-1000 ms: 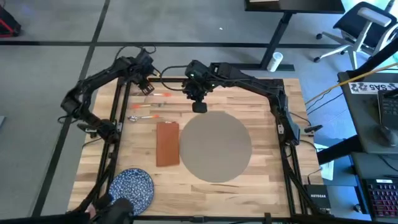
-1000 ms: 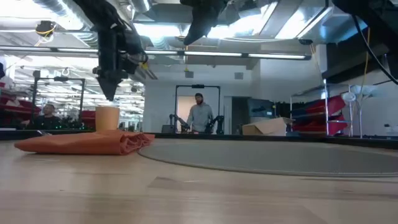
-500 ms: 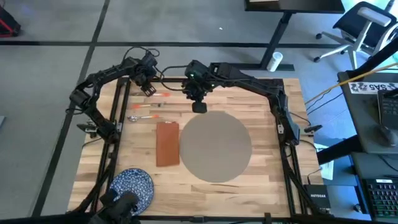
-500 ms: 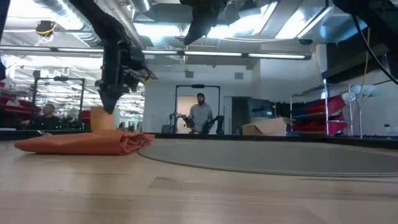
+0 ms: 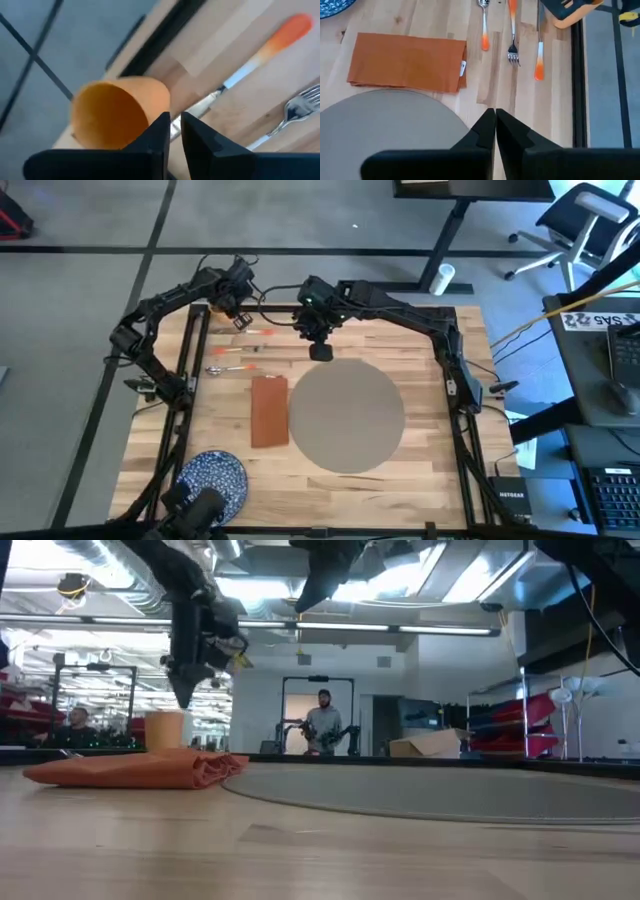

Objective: Set table place
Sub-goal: Move the yellow cup to the top right of the table

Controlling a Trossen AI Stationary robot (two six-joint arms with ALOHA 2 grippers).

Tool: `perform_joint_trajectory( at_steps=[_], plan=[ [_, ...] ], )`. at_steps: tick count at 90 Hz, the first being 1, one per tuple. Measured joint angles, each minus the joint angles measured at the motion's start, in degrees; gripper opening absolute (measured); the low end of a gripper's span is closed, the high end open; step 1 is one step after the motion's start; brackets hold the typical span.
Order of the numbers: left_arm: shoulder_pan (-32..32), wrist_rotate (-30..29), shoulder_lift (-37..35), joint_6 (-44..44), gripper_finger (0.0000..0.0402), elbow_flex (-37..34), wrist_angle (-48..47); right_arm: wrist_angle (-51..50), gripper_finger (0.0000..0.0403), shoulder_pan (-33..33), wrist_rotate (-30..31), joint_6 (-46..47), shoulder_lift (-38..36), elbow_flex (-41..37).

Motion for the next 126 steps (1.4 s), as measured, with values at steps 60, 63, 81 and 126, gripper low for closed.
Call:
perform_joint_trajectory(
  at_steps=[60,63,81,126],
  plan=[
    [4.02,-1.33,-0.09,-0.46,0.0143,2.42,-4.13,-0.46,0.0000,-0.71,-1.52,-0.25,0.01,0.00],
    [4.25,-1.33,-0.09,-0.55,0.0144,2.21,-4.03,-0.46,0.0000,-0.71,-1.52,-0.25,0.01,0.00],
    [4.61,-1.33,-0.09,-0.66,0.0145,0.18,-3.52,-0.39,0.0000,-0.71,-1.50,-0.20,0.01,0.00],
    [4.61,-0.61,-0.07,1.27,0.0145,-8.88,4.23,0.12,0.0000,-0.71,-1.51,-0.23,0.01,0.00]
  ],
)
